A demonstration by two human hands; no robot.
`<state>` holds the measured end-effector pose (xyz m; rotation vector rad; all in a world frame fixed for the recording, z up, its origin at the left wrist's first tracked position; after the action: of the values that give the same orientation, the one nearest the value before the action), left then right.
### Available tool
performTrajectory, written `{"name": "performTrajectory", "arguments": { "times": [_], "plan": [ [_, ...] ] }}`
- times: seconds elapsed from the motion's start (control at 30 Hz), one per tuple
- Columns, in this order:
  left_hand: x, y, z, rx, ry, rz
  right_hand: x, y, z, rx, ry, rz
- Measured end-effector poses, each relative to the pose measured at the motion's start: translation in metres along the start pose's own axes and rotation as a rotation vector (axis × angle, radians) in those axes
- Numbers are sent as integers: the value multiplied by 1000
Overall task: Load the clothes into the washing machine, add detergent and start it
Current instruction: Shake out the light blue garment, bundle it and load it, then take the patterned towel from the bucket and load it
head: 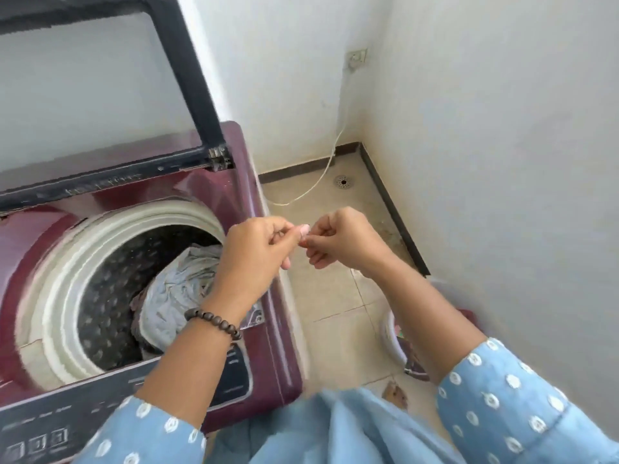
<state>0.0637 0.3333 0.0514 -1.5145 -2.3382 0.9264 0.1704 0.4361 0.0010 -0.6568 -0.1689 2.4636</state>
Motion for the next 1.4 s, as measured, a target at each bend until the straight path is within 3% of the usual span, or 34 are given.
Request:
{"name": "performTrajectory", "arguments": {
  "times": [0.23,0.47,0.73,1.03,1.2,1.4],
  "plan": [
    [7,207,-58,44,-9,377,-84,-136,-162,53,260,-166],
    [1,358,-66,97,-87,592,-145,-218,-351,18,530,-305],
    [12,451,-1,284,-216,734,-125,-151,-463,-62,622,-109],
    [31,570,107,497,-201,896,-58,-93,-585,-353,652,150],
    [16,616,163,645,-94,947,-36,-63,-639,-512,522,238],
    [4,642,203,1009,96,992,-48,-32,-683,-575,576,385]
  ]
}}
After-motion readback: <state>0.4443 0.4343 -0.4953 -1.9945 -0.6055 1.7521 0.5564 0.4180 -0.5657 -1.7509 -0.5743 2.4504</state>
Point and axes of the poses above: each hand's wrist, its own x-axis towards the middle knuckle, its own y-axis out of the palm, z = x × y, the point moved 6 cm from there along x, towards the middle knuckle, and after that the axes turned 6 degrees about z, right-handed, at the moved point
